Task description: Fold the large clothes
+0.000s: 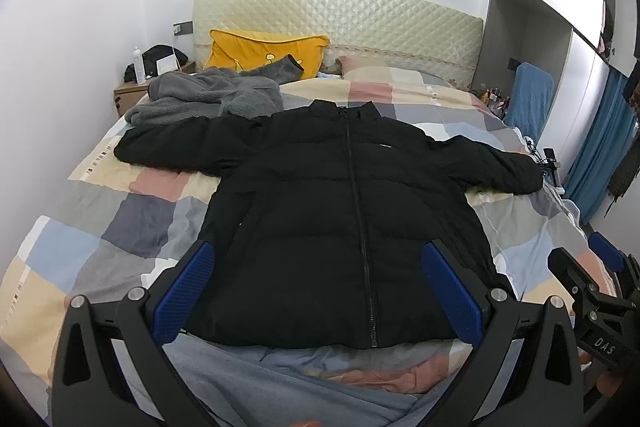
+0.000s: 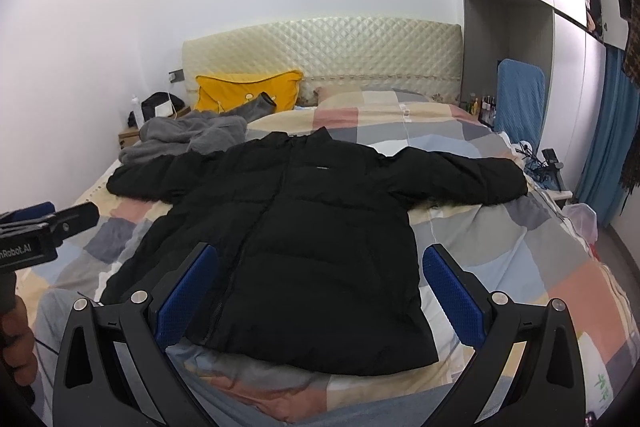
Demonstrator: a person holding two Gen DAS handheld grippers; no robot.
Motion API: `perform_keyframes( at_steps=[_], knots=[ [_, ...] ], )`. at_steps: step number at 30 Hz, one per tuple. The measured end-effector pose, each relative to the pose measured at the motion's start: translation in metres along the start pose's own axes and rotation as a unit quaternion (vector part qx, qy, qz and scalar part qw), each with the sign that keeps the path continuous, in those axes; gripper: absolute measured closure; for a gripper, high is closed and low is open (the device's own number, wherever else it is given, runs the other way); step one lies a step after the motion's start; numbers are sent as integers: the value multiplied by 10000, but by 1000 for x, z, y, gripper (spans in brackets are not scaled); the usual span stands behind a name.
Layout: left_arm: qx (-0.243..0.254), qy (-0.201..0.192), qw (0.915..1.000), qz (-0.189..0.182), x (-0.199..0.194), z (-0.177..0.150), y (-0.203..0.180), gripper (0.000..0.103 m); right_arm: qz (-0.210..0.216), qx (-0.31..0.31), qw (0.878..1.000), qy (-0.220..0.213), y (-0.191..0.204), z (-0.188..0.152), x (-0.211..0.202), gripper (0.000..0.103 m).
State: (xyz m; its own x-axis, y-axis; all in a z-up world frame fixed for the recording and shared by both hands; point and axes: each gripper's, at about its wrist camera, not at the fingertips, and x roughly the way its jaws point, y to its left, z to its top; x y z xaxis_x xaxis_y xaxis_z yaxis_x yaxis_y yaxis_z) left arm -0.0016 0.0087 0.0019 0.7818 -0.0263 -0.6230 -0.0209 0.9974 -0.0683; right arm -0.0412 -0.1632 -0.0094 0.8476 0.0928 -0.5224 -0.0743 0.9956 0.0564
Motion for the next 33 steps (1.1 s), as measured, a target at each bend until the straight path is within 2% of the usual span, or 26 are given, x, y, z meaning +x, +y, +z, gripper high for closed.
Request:
perform_keyframes(
  at_steps=[7,18,33],
  knots=[
    [65,62,9999,66,3,-3,-1,0,-22,-10,9999,131,-1,1,6,0],
    [1,142,9999,40,6,-1,2,0,-64,-30,9999,74,-1,4,6,0],
    [9,190,9998,34,10,-2,6,0,127,100,9997,157,-7,8,8,0]
  ],
)
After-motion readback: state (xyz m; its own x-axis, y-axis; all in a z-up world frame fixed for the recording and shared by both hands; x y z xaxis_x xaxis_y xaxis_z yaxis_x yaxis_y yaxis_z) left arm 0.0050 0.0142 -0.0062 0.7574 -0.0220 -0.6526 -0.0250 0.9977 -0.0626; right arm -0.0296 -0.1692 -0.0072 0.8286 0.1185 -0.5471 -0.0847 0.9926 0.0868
